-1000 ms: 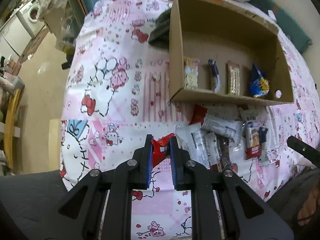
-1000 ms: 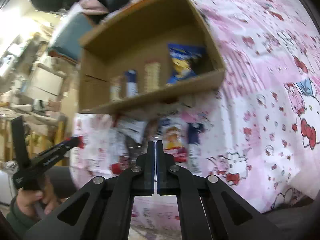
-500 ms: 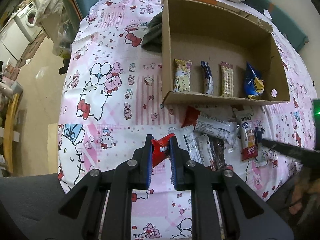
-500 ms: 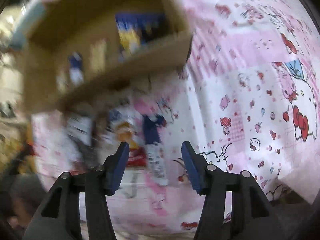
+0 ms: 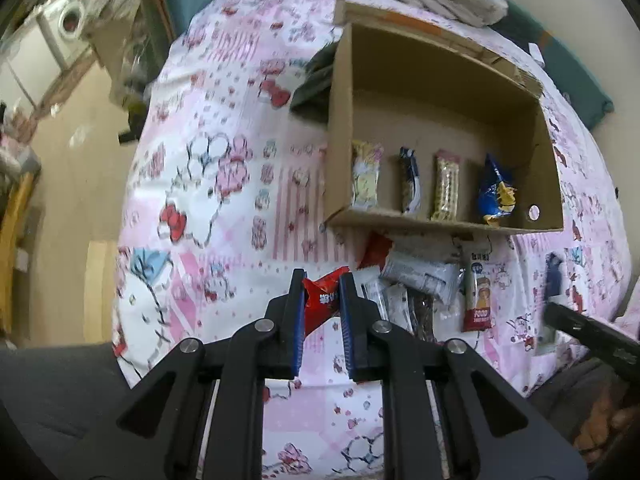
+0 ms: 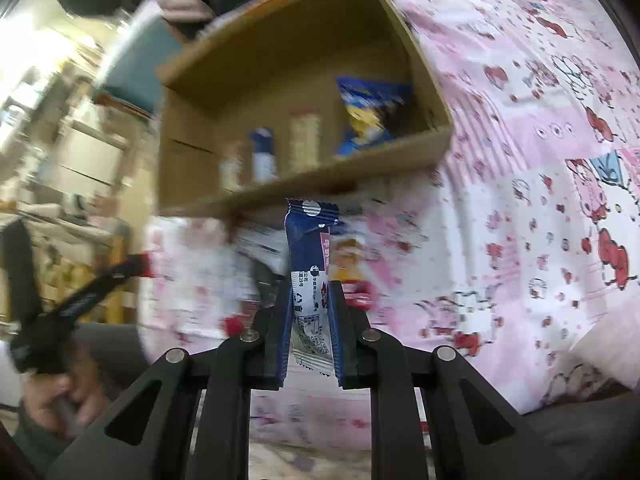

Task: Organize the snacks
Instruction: 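Grasp the red candy with the left tool while the right tool grasps a blue-white stick packet, then carry both packets into the box and open both tools to drop them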

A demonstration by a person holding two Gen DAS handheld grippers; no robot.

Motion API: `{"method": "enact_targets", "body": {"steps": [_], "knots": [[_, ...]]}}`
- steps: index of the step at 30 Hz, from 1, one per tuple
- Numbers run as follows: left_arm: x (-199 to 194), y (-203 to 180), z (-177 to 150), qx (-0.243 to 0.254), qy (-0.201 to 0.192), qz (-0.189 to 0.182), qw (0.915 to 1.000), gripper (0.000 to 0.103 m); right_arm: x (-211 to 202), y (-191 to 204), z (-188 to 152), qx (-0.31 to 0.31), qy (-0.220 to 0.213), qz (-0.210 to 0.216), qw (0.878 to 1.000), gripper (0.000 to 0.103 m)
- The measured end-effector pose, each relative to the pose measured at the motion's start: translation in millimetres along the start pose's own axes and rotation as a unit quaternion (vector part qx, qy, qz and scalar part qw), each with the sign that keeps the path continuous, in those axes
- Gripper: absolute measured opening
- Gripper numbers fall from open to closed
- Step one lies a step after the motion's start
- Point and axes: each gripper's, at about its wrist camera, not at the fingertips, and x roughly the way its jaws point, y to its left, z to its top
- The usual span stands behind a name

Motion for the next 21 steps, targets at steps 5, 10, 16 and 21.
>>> {"method": "enact_targets", "body": {"steps": [5, 10, 16, 21], "knots": [[-14, -6, 12, 0.004, -0.026, 0.001, 0.9997, 0.013, -29, 17, 6, -0.021, -0.061, 0.070, 0.995, 0.018], [-32, -11, 36, 0.006, -0.052, -0.013, 0.9986, 0.013, -56, 29, 25, -0.042, -0.121, 0.098, 0.987, 0.018], [-45, -23, 75, 0.022, -0.080, -0.020, 0.9964, 0.013, -76, 28, 60, -0.047, -0.172, 0.103, 0.979, 0.018], [-42, -36, 99, 0.031, -0.088, -0.039, 0.9948, 0.013, -79, 15, 86, -0.037, -0.193, 0.089, 0.977, 0.018]]}}
